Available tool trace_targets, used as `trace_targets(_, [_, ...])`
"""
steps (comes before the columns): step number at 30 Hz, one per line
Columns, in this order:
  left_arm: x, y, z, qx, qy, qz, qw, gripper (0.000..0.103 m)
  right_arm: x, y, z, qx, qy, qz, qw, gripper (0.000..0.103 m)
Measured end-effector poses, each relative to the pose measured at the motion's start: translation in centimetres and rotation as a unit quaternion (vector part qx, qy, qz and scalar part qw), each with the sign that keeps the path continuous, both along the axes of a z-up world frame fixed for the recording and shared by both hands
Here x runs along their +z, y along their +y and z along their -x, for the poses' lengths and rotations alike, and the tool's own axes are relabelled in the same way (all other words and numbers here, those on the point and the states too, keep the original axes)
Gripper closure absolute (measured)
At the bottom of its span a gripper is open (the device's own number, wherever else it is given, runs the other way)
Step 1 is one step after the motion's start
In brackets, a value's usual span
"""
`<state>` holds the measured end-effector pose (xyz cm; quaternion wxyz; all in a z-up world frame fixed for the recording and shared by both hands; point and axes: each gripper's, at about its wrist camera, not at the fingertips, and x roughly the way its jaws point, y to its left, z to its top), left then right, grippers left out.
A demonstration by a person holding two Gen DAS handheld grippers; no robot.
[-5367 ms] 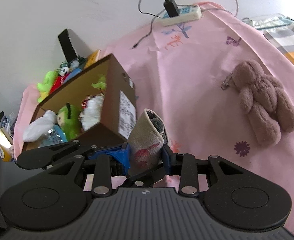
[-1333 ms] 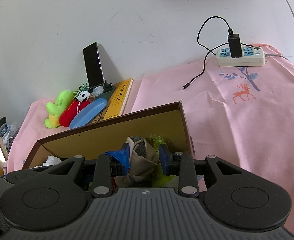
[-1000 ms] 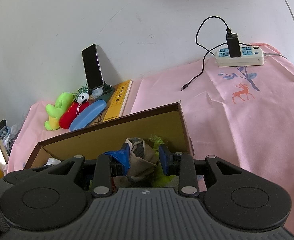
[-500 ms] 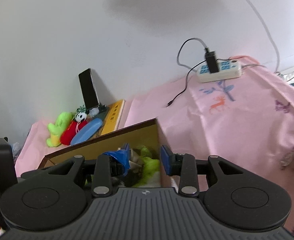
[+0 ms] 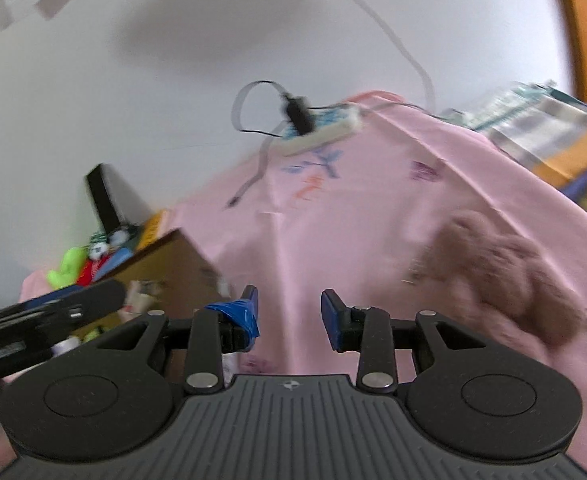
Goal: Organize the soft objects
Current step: 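Withdraw the right gripper and move it to the pink plush bunny, then close the right gripper on the pink plush bunny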
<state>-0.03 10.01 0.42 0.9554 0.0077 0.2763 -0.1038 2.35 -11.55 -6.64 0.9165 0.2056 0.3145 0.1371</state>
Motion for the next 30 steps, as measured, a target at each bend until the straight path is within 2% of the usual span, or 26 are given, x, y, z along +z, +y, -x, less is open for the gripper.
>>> trace_targets(5, [-1.1, -5.1, 0.1, -0.066, 0.024, -0.008, 0.9975, 0.035, -1.3, -3.6, 0.2, -0.03, 0.016, 0.005, 0.999, 0.085])
trace_targets(9, [-2.6, -8.8, -0.4, -0.12, 0.054, -0.009, 0.9912, 0.034, -1.9, -6.3, 0.2, -0.05, 0.015, 0.025, 0.998, 0.085])
trace_targets(13, [-4.2, -11.9, -1.6, -0.152, 0.08, -0.003, 0.9852, 0.033, -2.3, -8.9, 0.1, -0.067, 0.011, 0.036, 0.997, 0.084])
trace_targets(21, [-7.7, -15.2, -5.1, -0.157, 0.15, 0.042, 0.9753, 0.033, -3.2, -12.0, -0.9, -0.058, 0.014, 0.042, 0.997, 0.084])
trace_targets(25, [-8.9, -16.6, -6.6, -0.156, 0.163, 0.041, 0.9733, 0.031, -3.9, -13.2, -2.0, -0.047, 0.025, 0.036, 0.998, 0.083])
trace_targets(30, [-10.2, -18.1, -8.3, -0.152, 0.177, 0.036, 0.9718, 0.031, -4.8, -14.8, -3.7, -0.032, 0.055, -0.007, 0.998, 0.083])
